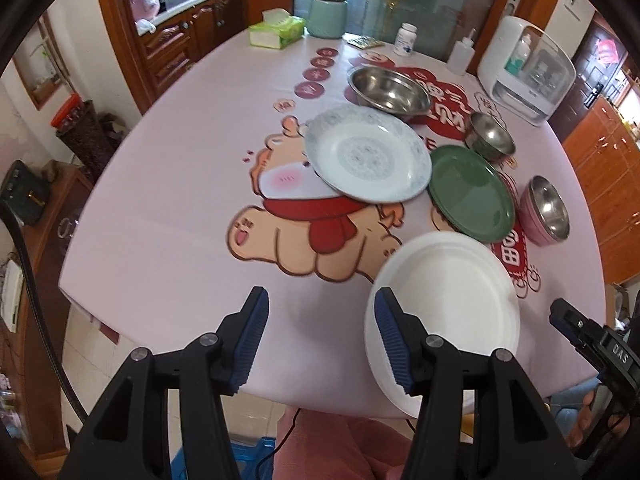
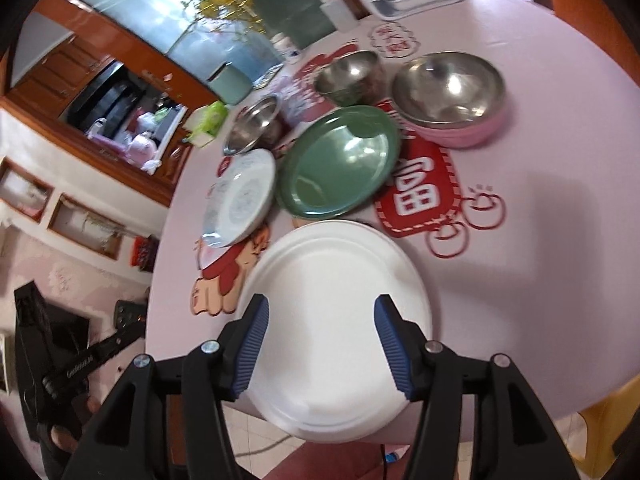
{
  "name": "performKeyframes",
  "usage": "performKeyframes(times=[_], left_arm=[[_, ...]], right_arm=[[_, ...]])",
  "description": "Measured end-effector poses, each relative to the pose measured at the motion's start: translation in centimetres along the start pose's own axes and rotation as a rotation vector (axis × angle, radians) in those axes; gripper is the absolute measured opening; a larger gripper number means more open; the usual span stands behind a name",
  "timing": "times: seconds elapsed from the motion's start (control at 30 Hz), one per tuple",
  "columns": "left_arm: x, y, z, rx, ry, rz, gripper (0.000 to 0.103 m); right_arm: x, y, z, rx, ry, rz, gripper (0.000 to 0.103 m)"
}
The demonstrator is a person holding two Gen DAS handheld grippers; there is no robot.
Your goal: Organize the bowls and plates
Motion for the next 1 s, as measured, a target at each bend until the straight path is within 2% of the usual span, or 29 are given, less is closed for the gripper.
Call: performKeyframes(times=[0.07,0.4,0.77,1.0], left_arm=[[-0.5,0.4,0.4,-0.021,0.003,-0.003,0.062],[-3.8,0.1,3.5,0.006,0.019,0.016,0.062],[-8.2,-3.0,6.3,0.063,-0.05,0.081,0.063],[-11.9,-4.7,7.0,0.127,-0.145,0.106,0.063]], right_arm=[[-0.1,-0.2,0.5,-0.01,0.017,0.004,0.055],[-1.1,-1.9,3.3,-0.018,-0.003,0.011,0.055],[-1.8,-5.2,6.7,0.0,-0.094,0.007,0.055],[-2.7,-7.0,8.9,0.013,-0.2,-0.053,0.055]])
Point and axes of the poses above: each gripper's, at about its wrist camera, not at the fingertips, and y roughly against the way its jaws point, z to its left, x to its underside, the point moved 2 cm from there along -y, roughly the way its jaws point, and after that the axes turned 5 degrees about x, right-handed, at the moved point
